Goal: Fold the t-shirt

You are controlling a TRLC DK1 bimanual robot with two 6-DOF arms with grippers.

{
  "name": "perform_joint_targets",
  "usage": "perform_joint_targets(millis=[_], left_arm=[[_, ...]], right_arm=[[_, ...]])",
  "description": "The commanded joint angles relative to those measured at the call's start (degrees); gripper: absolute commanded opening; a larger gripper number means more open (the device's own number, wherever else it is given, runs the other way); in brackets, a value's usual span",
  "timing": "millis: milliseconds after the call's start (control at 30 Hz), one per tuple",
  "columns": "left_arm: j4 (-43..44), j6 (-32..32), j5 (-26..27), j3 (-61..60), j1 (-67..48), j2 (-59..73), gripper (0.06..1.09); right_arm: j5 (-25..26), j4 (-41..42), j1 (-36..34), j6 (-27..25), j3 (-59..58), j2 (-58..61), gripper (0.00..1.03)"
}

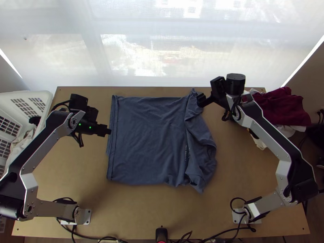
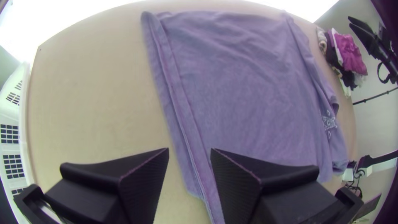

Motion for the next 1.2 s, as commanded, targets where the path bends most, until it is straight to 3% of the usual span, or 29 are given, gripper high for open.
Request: perform_joint_targets(millis=[0, 233, 867, 1033, 1167], left_arm=[[-0.70, -0.61, 0.52, -7.79, -3.26, -5.14, 0.60], [2.29, -1.66, 0.52, -8.94, -4.22, -1.45, 0.62], [5.72, -4.48, 0.43, -9.64, -4.93, 2.59, 0.65], [5.72, -4.48, 0.43, -9.29, -4.93, 3.21, 0.65], [5.72, -4.48, 0.43, -9.20, -4.93, 3.74, 0.65]], right_arm=[[-0.08, -2.48, 2.22, 1.04, -9.61, -6.56, 0.98], [-0.08, -1.96, 3.80, 0.60, -14.44, -5.24, 0.98], [-0.08, -0.55, 9.42, 0.69, -8.56, 13.04, 0.96], [-0.08, -0.55, 8.54, 0.78, -7.50, 16.11, 0.87], [-0.08, -0.55, 8.11, 0.60, -6.97, 17.43, 0.64]])
